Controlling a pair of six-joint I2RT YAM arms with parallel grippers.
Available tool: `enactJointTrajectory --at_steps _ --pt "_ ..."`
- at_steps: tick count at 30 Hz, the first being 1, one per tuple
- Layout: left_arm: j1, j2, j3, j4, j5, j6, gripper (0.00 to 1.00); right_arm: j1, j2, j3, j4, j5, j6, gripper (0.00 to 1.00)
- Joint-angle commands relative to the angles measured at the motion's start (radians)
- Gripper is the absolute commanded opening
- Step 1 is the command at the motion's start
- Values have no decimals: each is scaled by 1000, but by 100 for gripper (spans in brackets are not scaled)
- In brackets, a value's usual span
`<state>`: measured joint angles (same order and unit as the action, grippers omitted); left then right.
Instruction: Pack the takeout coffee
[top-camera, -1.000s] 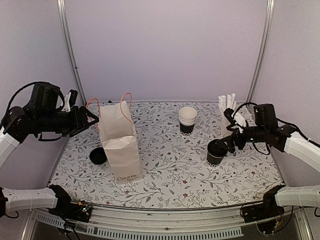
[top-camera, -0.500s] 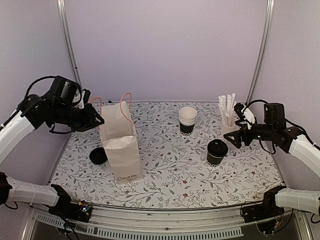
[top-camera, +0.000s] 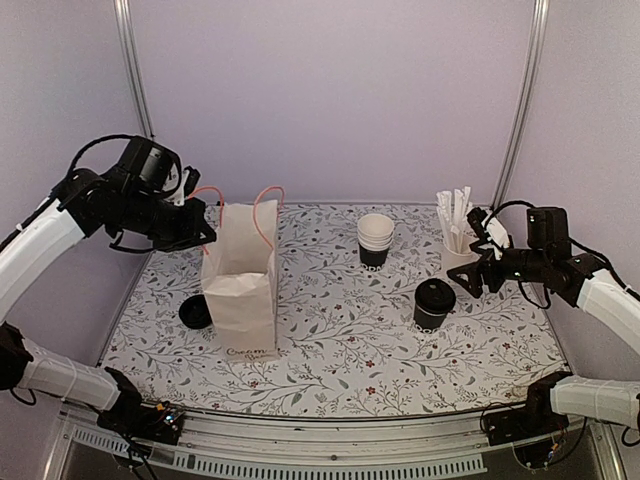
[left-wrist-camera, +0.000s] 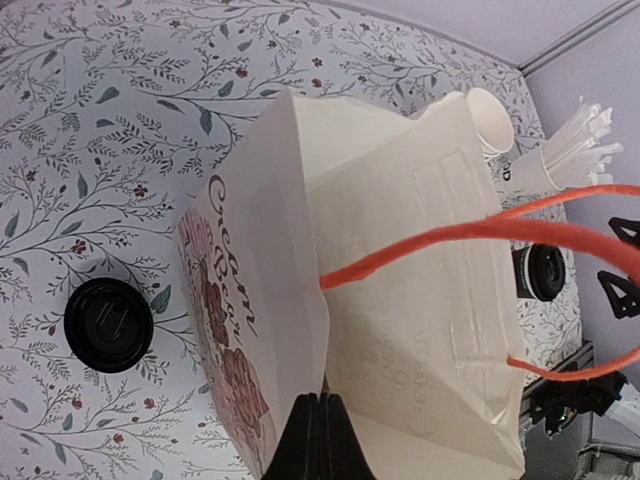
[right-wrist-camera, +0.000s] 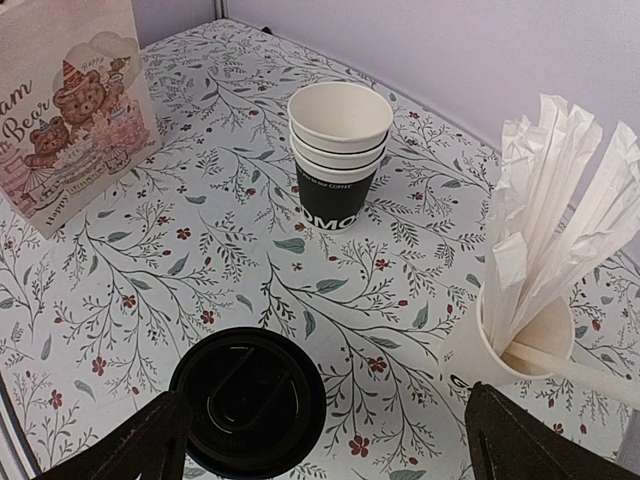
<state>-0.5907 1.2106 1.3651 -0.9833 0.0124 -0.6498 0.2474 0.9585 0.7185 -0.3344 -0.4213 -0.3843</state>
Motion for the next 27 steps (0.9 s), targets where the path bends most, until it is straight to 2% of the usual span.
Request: enactJointTrajectory --at_steps 1,5,12,17,23,25,27 --pt "-79 33 78 20 83 93 0 -6 2 -10 14 -6 -14 99" --pt "-134 93 143 26 209 161 0 -5 4 -8 12 -4 -21 99" --pt "-222 233 272 -69 242 311 0 -5 -15 5 -26 -64 -68 97" --pt "-249 336 354 -116 327 426 0 -5 31 159 -255 -120 -162 90" --pt "-253 427 421 -126 320 523 0 33 227 415 -572 -60 -243 84" --pt "-254 456 449 -136 277 531 14 45 268 464 -627 -33 -266 84" --pt "-254 478 482 -147 205 524 32 52 303 495 -660 -4 -282 85"
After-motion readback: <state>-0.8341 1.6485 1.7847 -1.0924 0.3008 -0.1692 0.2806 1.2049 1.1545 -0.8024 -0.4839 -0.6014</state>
